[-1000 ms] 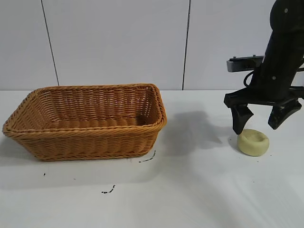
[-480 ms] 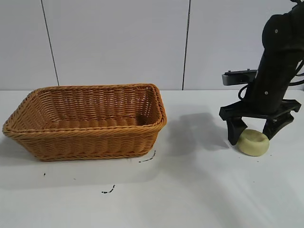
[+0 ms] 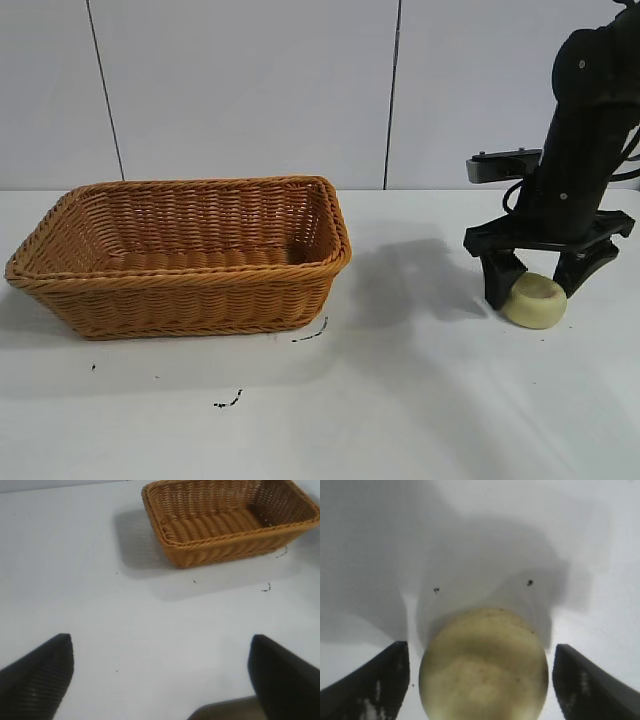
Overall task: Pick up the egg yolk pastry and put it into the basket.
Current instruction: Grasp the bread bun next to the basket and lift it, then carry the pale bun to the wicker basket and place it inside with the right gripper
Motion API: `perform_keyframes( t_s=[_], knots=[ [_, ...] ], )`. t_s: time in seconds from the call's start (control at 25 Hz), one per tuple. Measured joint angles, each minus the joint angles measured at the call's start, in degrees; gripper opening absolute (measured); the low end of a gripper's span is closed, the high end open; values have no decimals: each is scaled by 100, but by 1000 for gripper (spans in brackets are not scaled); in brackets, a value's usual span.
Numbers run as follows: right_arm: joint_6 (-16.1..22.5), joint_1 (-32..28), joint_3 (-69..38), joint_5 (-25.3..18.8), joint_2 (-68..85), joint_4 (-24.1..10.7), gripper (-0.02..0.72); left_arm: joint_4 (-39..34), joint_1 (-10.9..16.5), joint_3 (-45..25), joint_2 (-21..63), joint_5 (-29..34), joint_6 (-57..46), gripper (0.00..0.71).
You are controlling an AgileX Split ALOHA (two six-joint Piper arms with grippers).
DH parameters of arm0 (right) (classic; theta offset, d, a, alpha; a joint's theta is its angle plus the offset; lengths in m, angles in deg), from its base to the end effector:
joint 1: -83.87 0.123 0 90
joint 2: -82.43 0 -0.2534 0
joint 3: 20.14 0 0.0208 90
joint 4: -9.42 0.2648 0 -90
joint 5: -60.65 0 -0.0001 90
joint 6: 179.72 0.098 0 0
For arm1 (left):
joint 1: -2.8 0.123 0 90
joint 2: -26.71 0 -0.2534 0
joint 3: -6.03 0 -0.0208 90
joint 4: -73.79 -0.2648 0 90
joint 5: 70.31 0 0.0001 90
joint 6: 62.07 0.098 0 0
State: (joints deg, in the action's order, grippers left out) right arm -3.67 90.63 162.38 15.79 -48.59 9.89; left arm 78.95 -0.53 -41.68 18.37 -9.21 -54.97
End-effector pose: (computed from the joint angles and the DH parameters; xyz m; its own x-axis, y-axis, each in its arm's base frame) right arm 0.3949 0.0474 0.0683 -0.9770 -0.1793 -0.1158 -0.1804 0.9836 -0.0016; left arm 0.0438 -0.0103 0.2804 -0.4423 0.1058 -0.8906 0.1639 0.9858 0.0357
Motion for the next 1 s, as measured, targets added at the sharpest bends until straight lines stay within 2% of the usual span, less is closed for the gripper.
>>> perform_keyframes(
  t_s=[0.2, 0.28, 0.52, 0.8, 1.0],
  knots=[
    [0, 0, 0, -24, 0, 17, 184, 0, 0, 0, 0, 0, 0, 695],
    [0, 0, 0, -24, 0, 17, 135, 0, 0, 0, 0, 0, 0, 695],
    [0, 0, 24, -147, 182, -47, 108, 0, 0, 0, 0, 0, 0, 695],
    [0, 0, 733, -1244, 1034, -86, 107, 0, 0, 0, 0, 0, 0, 695],
    [0, 0, 1419, -1734, 1178, -47, 107, 0, 0, 0, 0, 0, 0, 695]
  ],
)
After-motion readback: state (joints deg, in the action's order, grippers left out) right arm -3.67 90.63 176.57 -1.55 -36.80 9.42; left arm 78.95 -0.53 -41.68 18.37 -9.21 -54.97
